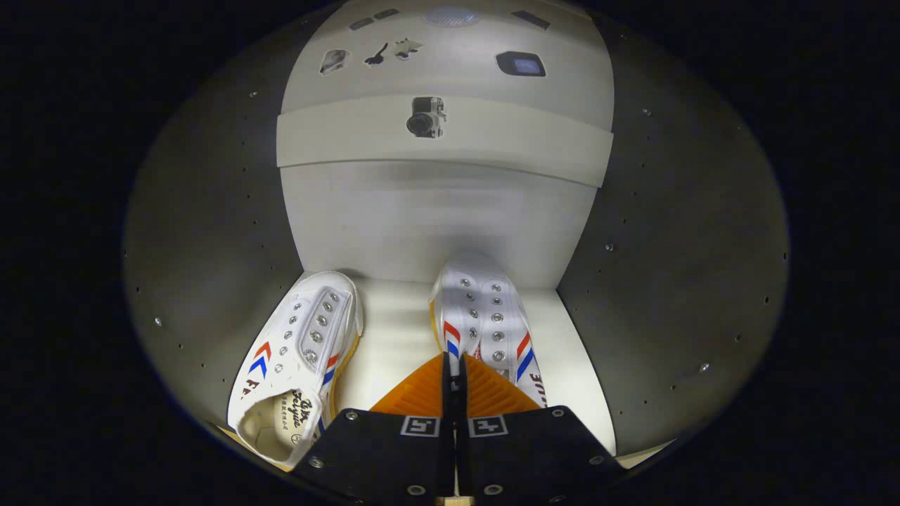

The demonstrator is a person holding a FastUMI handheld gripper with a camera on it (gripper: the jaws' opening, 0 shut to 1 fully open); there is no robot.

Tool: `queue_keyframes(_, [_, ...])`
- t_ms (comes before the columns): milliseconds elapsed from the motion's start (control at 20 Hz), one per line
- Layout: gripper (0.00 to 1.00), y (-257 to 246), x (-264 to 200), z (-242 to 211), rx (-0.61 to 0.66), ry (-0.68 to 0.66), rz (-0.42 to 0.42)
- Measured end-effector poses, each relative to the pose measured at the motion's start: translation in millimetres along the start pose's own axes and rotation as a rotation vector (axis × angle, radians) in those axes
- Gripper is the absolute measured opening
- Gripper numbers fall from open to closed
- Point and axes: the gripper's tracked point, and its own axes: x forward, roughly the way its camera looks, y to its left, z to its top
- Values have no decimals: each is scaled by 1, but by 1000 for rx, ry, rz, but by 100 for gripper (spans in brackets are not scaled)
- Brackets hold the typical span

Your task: Open the shoe cabinet door, grab the shoes and put them into the shoe cabinet, then close the shoe cabinet door.

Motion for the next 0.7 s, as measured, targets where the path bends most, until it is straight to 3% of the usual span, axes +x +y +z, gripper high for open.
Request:
queue_keyframes(100, [14,-2,-4,-4,-18,10,-26])
queue_keyframes(250, [64,1,-25,-2,10,-23,-37])
queue_keyframes(350, [87,-1,-47,1,29,-55,-43])
queue_keyframes(450, [94,-2,-74,4,27,-98,-45])
queue_keyframes(700, [95,-12,-163,10,48,-227,-67])
